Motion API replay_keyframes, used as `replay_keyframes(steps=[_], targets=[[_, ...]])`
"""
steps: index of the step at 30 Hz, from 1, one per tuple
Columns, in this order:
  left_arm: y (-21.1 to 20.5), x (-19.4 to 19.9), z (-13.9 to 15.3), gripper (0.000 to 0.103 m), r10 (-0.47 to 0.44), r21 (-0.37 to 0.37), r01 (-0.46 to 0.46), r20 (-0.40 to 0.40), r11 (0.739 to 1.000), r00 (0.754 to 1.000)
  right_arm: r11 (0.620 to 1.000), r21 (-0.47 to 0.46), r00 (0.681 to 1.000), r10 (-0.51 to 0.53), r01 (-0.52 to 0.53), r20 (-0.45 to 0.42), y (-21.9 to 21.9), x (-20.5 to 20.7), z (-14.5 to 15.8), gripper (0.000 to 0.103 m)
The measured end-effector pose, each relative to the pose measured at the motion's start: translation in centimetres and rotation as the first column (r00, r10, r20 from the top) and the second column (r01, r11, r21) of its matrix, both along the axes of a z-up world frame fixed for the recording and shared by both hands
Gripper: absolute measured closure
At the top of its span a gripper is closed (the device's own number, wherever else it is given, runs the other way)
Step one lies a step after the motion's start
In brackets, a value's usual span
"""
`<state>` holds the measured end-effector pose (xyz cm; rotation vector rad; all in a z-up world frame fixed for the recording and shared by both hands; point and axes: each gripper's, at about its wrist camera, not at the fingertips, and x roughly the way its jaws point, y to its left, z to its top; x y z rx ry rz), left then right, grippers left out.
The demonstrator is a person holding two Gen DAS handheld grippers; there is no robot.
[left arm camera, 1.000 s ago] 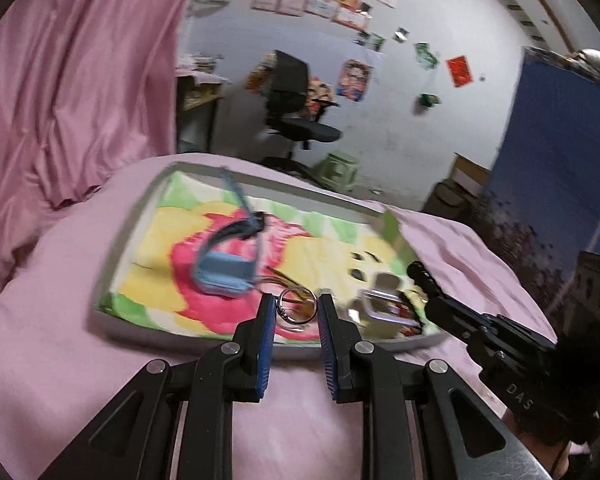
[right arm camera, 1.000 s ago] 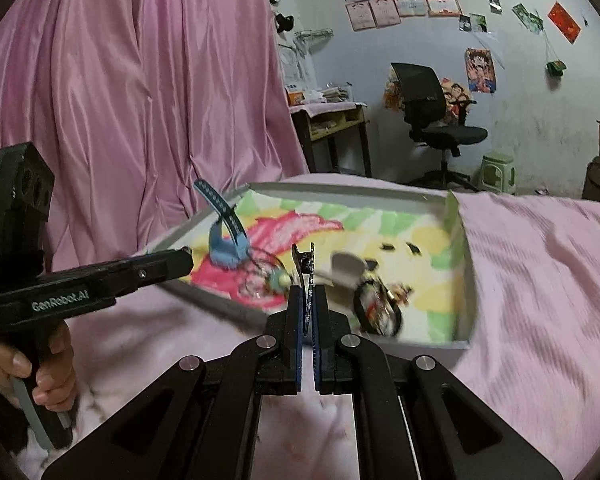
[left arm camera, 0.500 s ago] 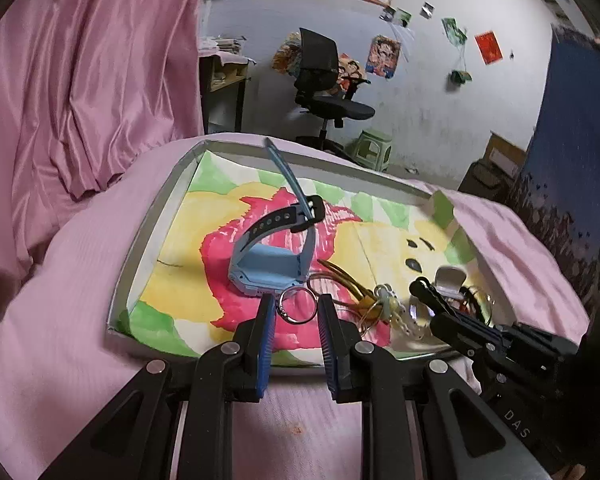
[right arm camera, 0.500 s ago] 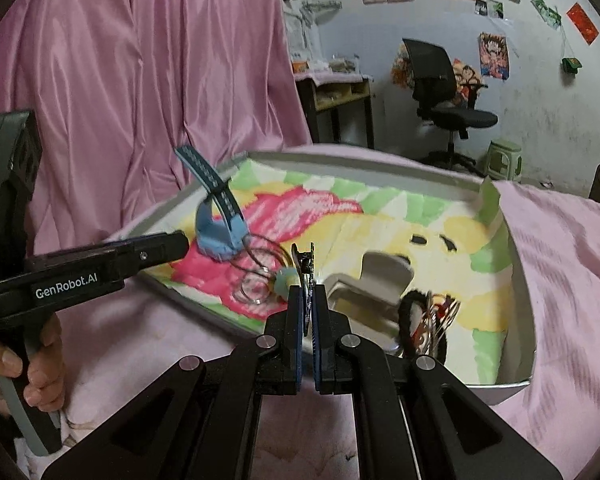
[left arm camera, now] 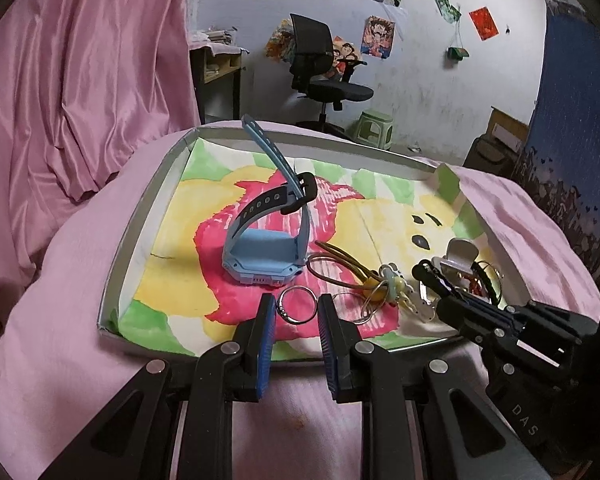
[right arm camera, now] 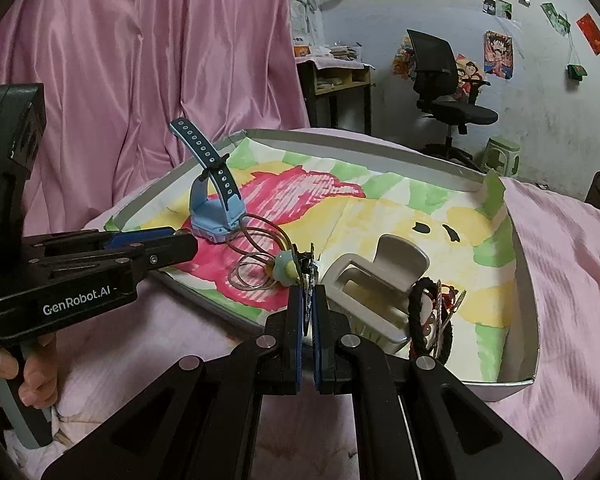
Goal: Organize jewelry
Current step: 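Open both tools to release the ring and black hair tie in the tray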
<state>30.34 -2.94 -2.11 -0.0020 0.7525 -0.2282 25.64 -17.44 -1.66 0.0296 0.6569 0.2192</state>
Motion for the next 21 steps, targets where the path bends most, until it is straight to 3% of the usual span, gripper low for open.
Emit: replay_keyframes(steps=[21], targets=[[0.89, -0.3, 0.45, 0.081, -0.008, -0.053, 0.007, -0.016, 0.999, 1.0, 1.0, -0.015, 1.0, -0.019, 0.019, -0.005, 0.09, -0.3, 0.32, 0.098]])
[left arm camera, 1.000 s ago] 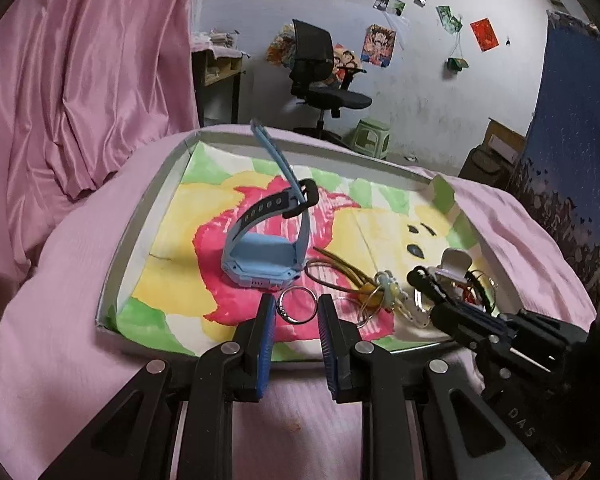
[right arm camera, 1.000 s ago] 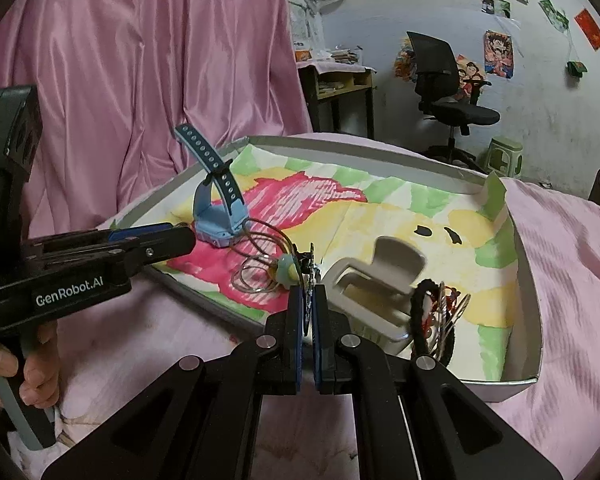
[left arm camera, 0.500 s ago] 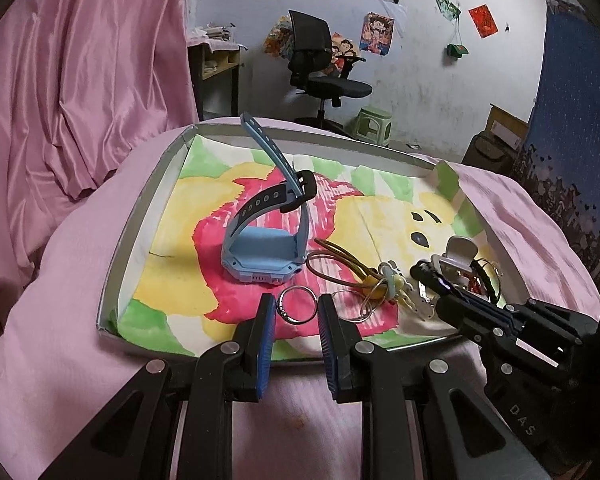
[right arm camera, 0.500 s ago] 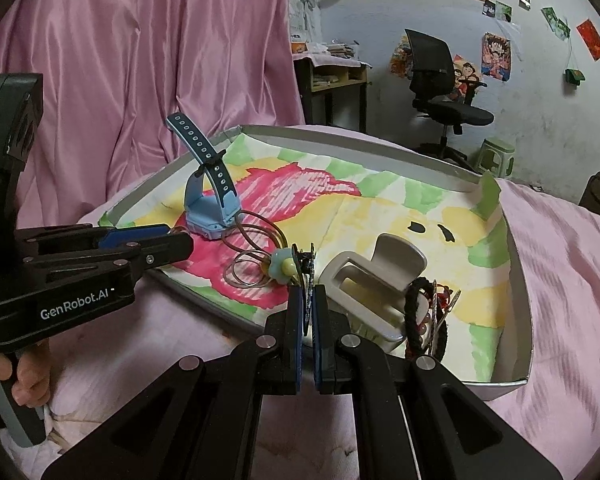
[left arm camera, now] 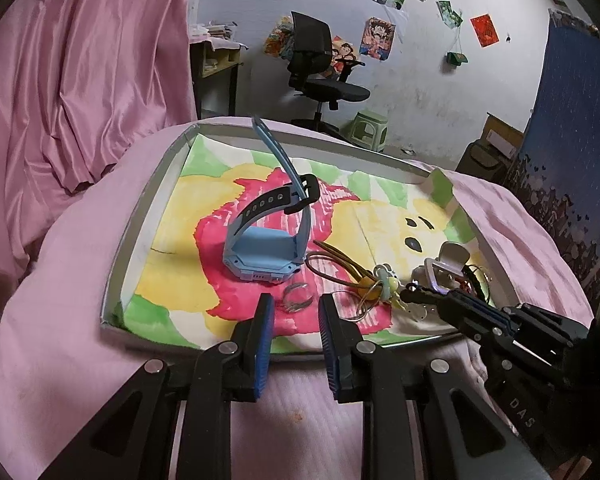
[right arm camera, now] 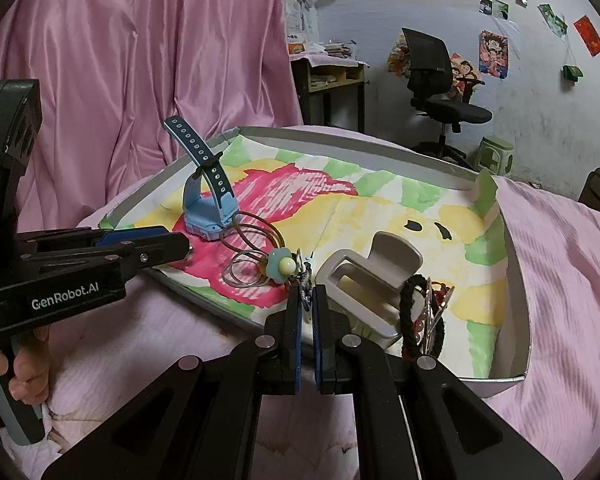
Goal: Organize jewelry
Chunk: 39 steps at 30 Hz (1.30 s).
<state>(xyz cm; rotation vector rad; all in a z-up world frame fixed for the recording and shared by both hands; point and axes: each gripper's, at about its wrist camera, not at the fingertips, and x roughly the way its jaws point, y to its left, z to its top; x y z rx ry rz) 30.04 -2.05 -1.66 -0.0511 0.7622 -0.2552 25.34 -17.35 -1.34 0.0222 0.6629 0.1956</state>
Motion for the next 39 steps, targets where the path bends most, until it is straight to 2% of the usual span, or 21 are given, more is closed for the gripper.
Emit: replay_keyframes(steps=[5, 7, 9, 14, 16, 17, 18, 20, 25, 26, 28, 31, 33, 39], targets=[[0.3, -0.9, 0.5, 0.071, 0.02, 0.001, -0.02, 0.027, 1.0, 0.999, 1.0, 0.015, 1.0, -0.012, 0.012, 0.023, -0.4, -0.5, 0.5, 0.098], [0.5, -1.2, 0.7, 0.058, 0.029, 0.001, -0.029, 0.038, 1.0, 0.999, 1.0, 0.022, 0.999, -0.019, 0.019, 0.03, -0.6, -0.8, 0.7, 0.098], [0.6, -1.5, 0.9, 0.05, 0.04, 0.005, -0.04, 0.06, 0.999, 0.997, 0.999, 0.032, 0.999, -0.029, 0.028, 0.036, -0.9, -1.0, 0.9, 0.098], [0.6, -2.2, 1.4, 0.047, 0.052, 0.014, -0.054, 0.095, 0.998, 0.994, 0.997, 0.053, 0.997, -0.055, 0.052, 0.052, -1.6, -1.4, 1.3, 0.098], [0.7, -2.4, 1.5, 0.04, 0.059, 0.015, -0.061, 0.107, 0.998, 0.993, 0.996, 0.061, 0.996, -0.066, 0.062, 0.061, -1.9, -1.6, 1.4, 0.096], [0.7, -2.4, 1.6, 0.039, 0.063, 0.015, -0.065, 0.112, 0.998, 0.992, 0.996, 0.065, 0.995, -0.072, 0.068, 0.066, -2.1, -1.7, 1.5, 0.089], [0.8, -2.5, 1.6, 0.038, 0.066, 0.016, -0.068, 0.117, 0.998, 0.991, 0.995, 0.071, 0.994, -0.079, 0.074, 0.072, -2.3, -1.8, 1.6, 0.077], [0.8, -2.7, 1.8, 0.036, 0.07, 0.016, -0.073, 0.13, 0.997, 0.989, 0.993, 0.08, 0.992, -0.09, 0.083, 0.087, -2.5, -2.0, 1.7, 0.065], [1.1, -3.4, 2.2, 0.018, 0.091, 0.013, -0.095, 0.16, 0.995, 0.983, 0.991, 0.083, 0.987, -0.113, 0.103, 0.117, -2.9, -2.3, 2.3, 0.065], [1.1, -3.5, 2.2, 0.016, 0.097, 0.012, -0.101, 0.162, 0.995, 0.982, 0.991, 0.083, 0.985, -0.118, 0.109, 0.123, -2.9, -2.4, 2.4, 0.064], [1.4, -3.7, 2.4, 0.006, 0.114, 0.006, -0.117, 0.17, 0.993, 0.979, 0.989, 0.087, 0.983, -0.127, 0.116, 0.134, -3.2, -2.6, 2.6, 0.054], [1.8, -4.3, 2.7, 0.003, 0.131, -0.01, -0.132, 0.196, 0.991, 0.972, 0.987, 0.096, 0.978, -0.141, 0.127, 0.152, -3.6, -3.0, 2.9, 0.042], [1.9, -4.7, 2.9, 0.002, 0.138, -0.018, -0.137, 0.207, 0.99, 0.969, 0.986, 0.104, 0.976, -0.149, 0.134, 0.162, -3.7, -3.2, 3.0, 0.029], [1.5, -6.2, 3.6, 0.001, 0.127, 0.002, -0.132, 0.271, 0.991, 0.954, 0.981, 0.134, 0.969, -0.164, 0.14, 0.187, -4.4, -4.2, 3.5, 0.013]])
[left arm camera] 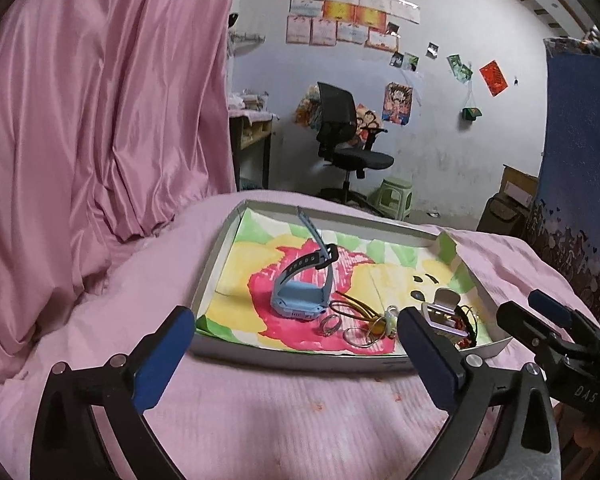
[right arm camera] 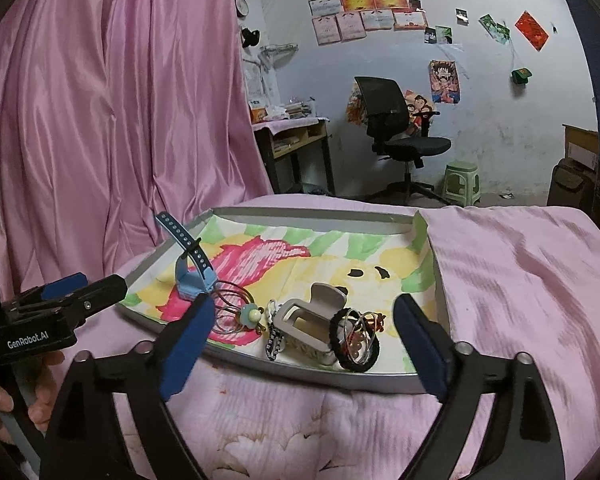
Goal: Organize jewelry
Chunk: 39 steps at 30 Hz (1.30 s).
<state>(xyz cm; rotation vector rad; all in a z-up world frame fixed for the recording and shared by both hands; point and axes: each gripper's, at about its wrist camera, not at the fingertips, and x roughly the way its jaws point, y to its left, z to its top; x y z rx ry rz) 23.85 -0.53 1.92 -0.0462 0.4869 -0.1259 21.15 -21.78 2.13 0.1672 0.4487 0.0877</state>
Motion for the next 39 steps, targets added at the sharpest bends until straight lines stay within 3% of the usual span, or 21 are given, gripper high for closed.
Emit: replay_keyframes(steps=[7, 39], targets=[[-0.4, -1.3, 0.5, 0.001, 0.006, 0.033, -0.007, 0.025, 0.999, 1.0, 1.0, 0.002, 1.0, -0.008, 0.008, 0.018, -0.5, -1.2, 0.2, 0.006], [0.8, -12.0, 0.4, 0.001, 0.056, 0.024, -0.058, 0.08, 0.998, 0.995, 1.0, -0.007, 0.996, -0.026, 0.027, 0.09, -0.1, -9.4, 1.5, 0.006]])
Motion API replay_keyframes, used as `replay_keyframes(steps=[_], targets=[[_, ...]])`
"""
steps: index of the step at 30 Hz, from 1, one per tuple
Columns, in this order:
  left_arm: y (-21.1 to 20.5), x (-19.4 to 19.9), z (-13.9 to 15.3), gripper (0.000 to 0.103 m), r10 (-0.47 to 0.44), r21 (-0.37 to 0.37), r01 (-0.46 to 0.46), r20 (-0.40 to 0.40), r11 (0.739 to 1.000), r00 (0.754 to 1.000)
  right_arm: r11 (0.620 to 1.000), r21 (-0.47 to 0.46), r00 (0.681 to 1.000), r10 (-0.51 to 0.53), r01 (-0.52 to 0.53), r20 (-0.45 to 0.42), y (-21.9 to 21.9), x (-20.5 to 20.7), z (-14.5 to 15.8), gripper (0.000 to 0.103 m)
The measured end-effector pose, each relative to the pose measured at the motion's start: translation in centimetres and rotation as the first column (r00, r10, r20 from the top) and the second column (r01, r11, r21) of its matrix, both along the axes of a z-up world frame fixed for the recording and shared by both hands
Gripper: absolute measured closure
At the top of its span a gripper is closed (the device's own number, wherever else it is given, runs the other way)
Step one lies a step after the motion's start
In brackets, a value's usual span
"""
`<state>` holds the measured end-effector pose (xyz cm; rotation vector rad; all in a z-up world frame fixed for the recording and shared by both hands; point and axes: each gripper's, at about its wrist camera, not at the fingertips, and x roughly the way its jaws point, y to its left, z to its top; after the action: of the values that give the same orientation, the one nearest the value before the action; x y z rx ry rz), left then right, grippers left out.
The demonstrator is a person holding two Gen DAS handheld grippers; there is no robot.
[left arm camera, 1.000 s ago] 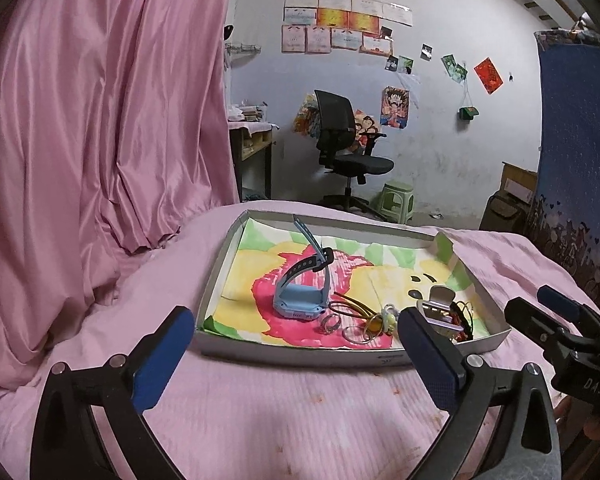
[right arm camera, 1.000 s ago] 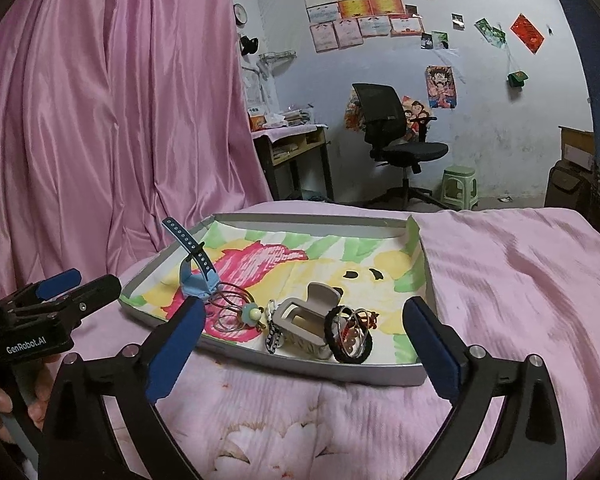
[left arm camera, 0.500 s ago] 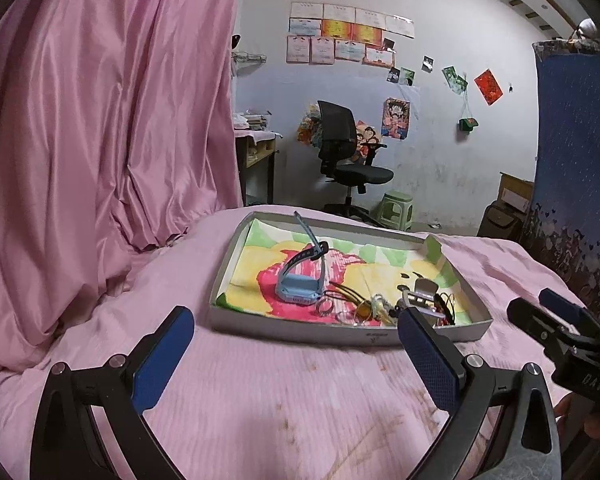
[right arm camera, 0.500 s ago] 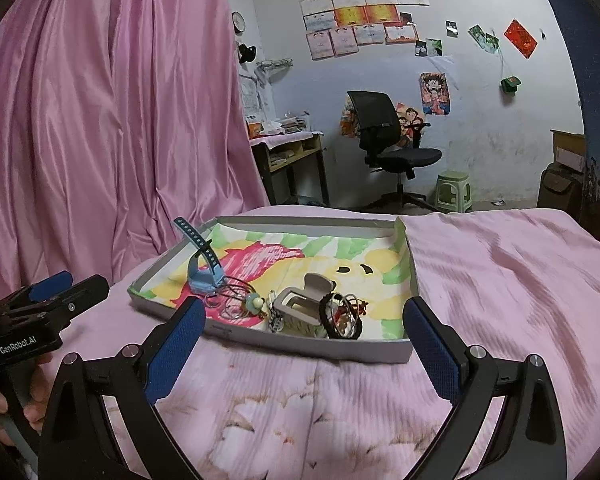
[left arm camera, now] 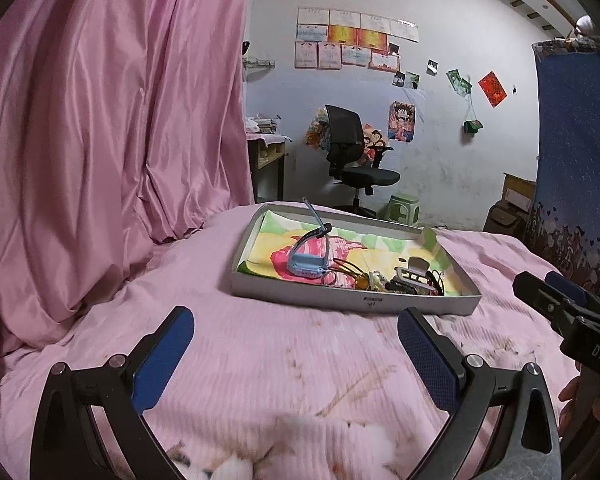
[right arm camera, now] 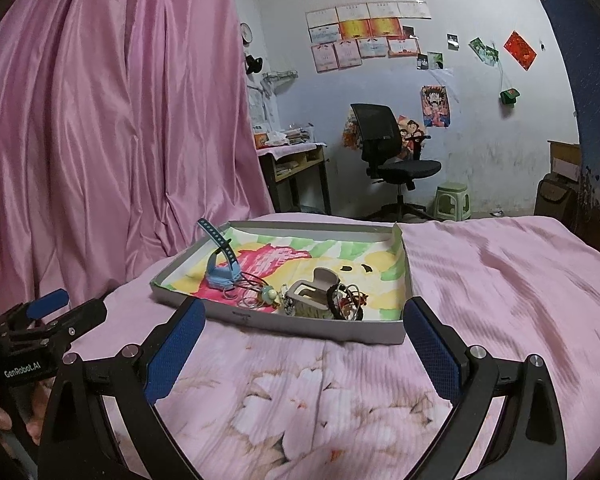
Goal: Organize jewelry
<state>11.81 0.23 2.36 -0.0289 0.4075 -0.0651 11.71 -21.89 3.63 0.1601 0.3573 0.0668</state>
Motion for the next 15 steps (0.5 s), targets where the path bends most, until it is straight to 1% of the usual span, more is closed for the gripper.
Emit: replay_keyframes(steps=[8, 15], targets=[[0.7, -2.5, 0.2, 0.001, 0.008, 0.0, -0.008, 0.007, 1.0, 1.0, 1.0, -0.007, 1.0, 0.002, -0.002, 0.017, 0.8, -2.7, 0.1, 0.006], [1.2, -4.6, -0.2, 0.001, 0.011, -0.008, -0.011, -0.003, 1.0, 1.0, 1.0, -0.017, 1.0, 0.003, -0.002, 0.025, 1.4, -5.4, -0.1, 0.006]])
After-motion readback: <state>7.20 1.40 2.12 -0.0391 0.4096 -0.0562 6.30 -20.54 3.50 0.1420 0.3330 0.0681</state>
